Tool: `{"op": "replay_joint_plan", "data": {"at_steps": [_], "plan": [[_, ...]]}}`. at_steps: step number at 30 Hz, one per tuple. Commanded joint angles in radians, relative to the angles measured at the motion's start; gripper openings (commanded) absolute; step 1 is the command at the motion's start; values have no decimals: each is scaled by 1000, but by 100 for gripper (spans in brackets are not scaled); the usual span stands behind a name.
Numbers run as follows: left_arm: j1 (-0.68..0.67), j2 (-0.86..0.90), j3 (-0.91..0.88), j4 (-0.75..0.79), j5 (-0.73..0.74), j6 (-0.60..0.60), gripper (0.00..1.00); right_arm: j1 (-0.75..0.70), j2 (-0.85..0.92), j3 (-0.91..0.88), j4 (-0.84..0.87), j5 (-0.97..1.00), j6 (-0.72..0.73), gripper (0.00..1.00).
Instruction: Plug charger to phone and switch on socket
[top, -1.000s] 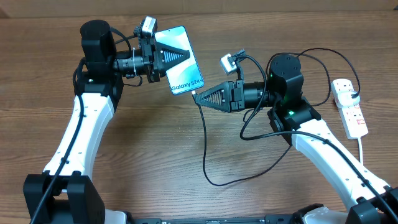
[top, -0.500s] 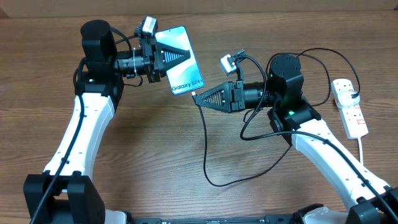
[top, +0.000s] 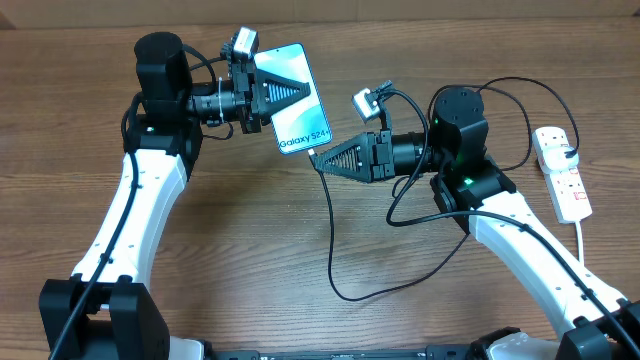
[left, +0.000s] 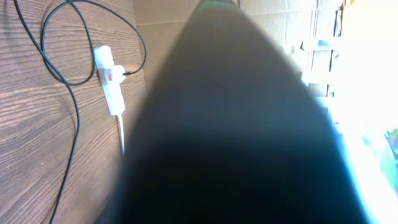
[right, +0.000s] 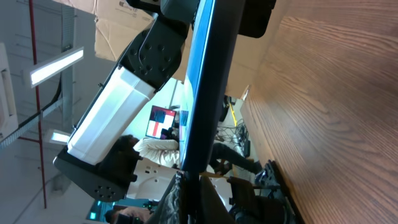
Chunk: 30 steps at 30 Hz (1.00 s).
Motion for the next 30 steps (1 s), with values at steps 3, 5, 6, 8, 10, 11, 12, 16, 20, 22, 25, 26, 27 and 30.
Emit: {"op": "replay_joint_plan", "data": {"at_steps": [3, 5, 6, 8, 10, 11, 12, 16, 20, 22, 25, 26, 27, 30], "plan": [[-12, -11, 12, 7, 21, 35, 4, -2, -18, 9, 6, -7, 3, 4], [-14, -11, 12, 7, 21, 36, 4, -2, -18, 9, 9, -3, 4, 4], [-15, -11, 12, 7, 21, 39, 4, -2, -18, 9, 10, -2, 4, 4], [-18, -11, 12, 7, 21, 42, 4, -2, -18, 9, 10, -2, 4, 4], [-20, -11, 12, 7, 21, 42, 4, -2, -18, 9, 10, -1, 3, 4], [-20, -11, 12, 7, 21, 42, 4, -2, -18, 9, 10, 1, 3, 4], [-20, -11, 12, 7, 22, 42, 4, -2, -18, 9, 10, 3, 4, 4], [-21, -11, 12, 7, 21, 36, 4, -2, -18, 9, 10, 16, 4, 4], [-22, -11, 12, 7, 21, 21, 4, -2, -18, 9, 10, 27, 7, 4], [-22, -11, 12, 6, 21, 14, 4, -2, -18, 9, 10, 36, 7, 4], [-22, -11, 12, 6, 21, 10, 4, -2, -18, 9, 10, 47, 8, 4], [-21, -11, 12, 6, 21, 7, 4, -2, -18, 9, 10, 51, 10, 4], [-21, -11, 12, 6, 21, 6, 4, -2, -18, 9, 10, 54, 12, 4], [-22, -11, 12, 6, 19, 5, 4, -2, -18, 9, 10, 76, 32, 4]]}}
